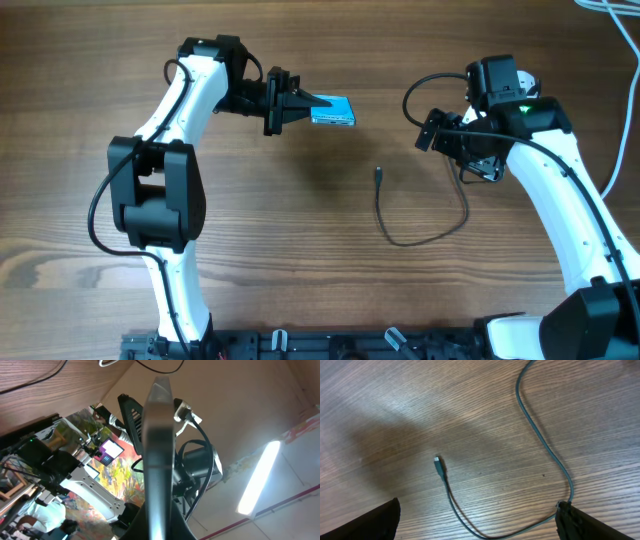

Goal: Plug charger to phone and switch on socket

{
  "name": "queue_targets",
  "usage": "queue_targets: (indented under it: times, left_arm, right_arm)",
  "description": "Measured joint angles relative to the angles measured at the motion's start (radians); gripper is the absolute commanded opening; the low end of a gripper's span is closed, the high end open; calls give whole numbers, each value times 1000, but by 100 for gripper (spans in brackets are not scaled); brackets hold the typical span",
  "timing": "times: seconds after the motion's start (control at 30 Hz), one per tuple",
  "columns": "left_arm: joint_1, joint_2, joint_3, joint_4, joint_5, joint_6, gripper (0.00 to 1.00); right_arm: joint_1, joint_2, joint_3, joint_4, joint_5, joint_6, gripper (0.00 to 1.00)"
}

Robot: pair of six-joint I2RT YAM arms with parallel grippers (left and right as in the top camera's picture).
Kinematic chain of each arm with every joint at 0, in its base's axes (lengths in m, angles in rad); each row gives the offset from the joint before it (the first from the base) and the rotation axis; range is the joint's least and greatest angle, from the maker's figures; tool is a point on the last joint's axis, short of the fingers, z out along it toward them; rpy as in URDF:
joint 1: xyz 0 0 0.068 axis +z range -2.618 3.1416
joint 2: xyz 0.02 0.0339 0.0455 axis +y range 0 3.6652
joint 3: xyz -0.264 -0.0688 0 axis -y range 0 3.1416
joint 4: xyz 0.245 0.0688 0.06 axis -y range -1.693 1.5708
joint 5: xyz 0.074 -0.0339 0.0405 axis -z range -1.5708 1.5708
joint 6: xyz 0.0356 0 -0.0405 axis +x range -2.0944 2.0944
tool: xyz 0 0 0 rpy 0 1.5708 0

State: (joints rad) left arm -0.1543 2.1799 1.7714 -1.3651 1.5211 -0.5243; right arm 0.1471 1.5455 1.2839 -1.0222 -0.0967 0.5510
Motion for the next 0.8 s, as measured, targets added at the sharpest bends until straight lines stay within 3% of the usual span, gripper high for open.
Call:
queue_targets:
  times: [0.63, 0.8]
  left_arm:
    - [58, 0, 0, 0, 0, -1, 4]
    - [68, 0, 0, 0, 0, -1, 4]
  right_arm:
    - [96, 106, -1, 40, -8, -37, 99]
    - [116, 108, -27, 74, -8, -36, 92]
